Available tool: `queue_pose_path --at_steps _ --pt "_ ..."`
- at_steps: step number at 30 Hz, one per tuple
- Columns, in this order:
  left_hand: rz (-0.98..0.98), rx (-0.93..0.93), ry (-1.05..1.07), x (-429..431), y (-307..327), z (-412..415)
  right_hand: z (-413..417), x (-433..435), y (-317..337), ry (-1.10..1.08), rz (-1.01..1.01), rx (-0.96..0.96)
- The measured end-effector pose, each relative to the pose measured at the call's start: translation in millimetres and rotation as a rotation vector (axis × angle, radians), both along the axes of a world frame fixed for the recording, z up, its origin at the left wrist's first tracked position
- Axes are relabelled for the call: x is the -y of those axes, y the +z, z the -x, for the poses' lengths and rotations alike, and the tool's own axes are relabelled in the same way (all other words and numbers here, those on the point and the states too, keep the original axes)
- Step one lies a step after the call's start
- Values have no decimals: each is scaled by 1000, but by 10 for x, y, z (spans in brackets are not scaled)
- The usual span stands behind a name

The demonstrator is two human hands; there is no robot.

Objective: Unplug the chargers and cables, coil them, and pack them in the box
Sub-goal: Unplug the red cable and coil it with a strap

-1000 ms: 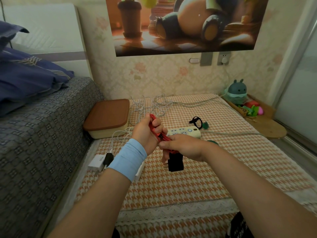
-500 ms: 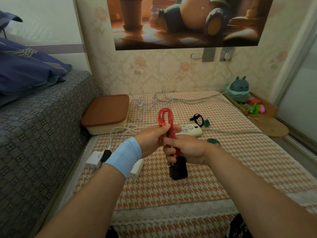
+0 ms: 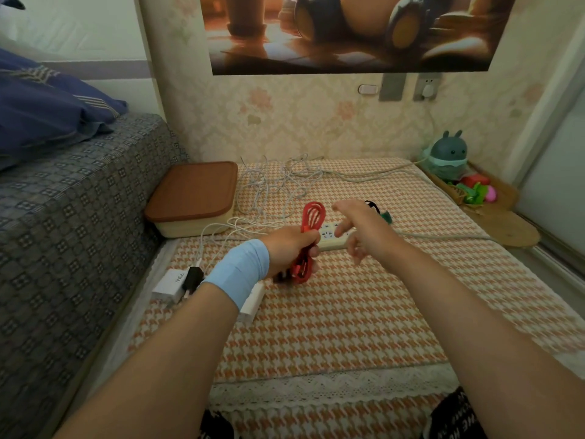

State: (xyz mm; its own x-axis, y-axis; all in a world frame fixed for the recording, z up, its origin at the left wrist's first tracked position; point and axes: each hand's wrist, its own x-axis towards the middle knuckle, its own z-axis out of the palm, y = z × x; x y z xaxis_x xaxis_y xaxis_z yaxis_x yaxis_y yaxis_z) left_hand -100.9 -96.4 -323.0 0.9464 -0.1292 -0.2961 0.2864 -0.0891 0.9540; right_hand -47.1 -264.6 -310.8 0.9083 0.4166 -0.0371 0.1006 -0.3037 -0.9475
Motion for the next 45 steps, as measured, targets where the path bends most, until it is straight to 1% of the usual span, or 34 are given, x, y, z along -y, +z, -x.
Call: queue_pose_path --at_steps 2,4,6,8,12,13,15,17,19,21,22,23,25,28,29,30,31,32,33,35,37,40,43,45 --pt "8 -16 -105 92 9 -37 25 -51 46 24 5 146" --pt "-2 -26 -196 161 28 -61 15 -69 39 28 106 291" --pt "0 -51 -245 198 42 -77 -46 -47 4 15 177 346" --pt "42 -68 -245 200 45 -97 -126 14 -22 4 181 308" --pt "202 -82 -228 231 69 -133 -233 150 -38 -46 106 230" --pt "192 -81 -228 253 77 -142 -247 169 -44 -54 105 239" --pt "102 -72 -228 305 85 -172 -267 201 -51 -40 128 272" --pt "20 -61 -230 353 87 -206 -282 241 -55 4 92 253" --pt "15 -61 -199 398 70 -257 -331 340 -46 8 4 180" --pt "62 -66 -114 434 42 -301 -430 511 -48 -50 7 168" --pt "35 -41 -68 441 20 -323 -493 620 -80 -96 54 189" --pt "-44 4 -29 441 -5 -350 -553 731 -134 -142 136 225" --pt "-264 90 0 443 -48 -391 -656 924 -296 -199 327 289" --pt "-580 178 42 425 -136 -463 -743 1066 -541 -194 518 295" --pt "-643 201 59 415 -163 -477 -752 1076 -580 -178 571 293" --pt "-660 213 65 413 -177 -480 -762 1074 -607 -154 625 300" --pt "-632 213 64 408 -189 -482 -775 1061 -626 -117 686 317" --pt "-556 208 66 407 -193 -477 -792 1042 -645 -73 753 341" --pt "-436 191 77 406 -187 -462 -804 1013 -656 -33 818 358" --pt "-131 135 113 385 -173 -419 -811 947 -662 -12 891 349" --pt "131 87 164 328 -184 -397 -789 863 -641 -33 886 326" --pt "369 38 239 234 -218 -369 -714 686 -559 -57 685 335" --pt "487 50 295 139 -231 -341 -535 473 -370 -10 507 325" --pt "525 60 313 81 -221 -313 -390 371 -249 64 364 246"
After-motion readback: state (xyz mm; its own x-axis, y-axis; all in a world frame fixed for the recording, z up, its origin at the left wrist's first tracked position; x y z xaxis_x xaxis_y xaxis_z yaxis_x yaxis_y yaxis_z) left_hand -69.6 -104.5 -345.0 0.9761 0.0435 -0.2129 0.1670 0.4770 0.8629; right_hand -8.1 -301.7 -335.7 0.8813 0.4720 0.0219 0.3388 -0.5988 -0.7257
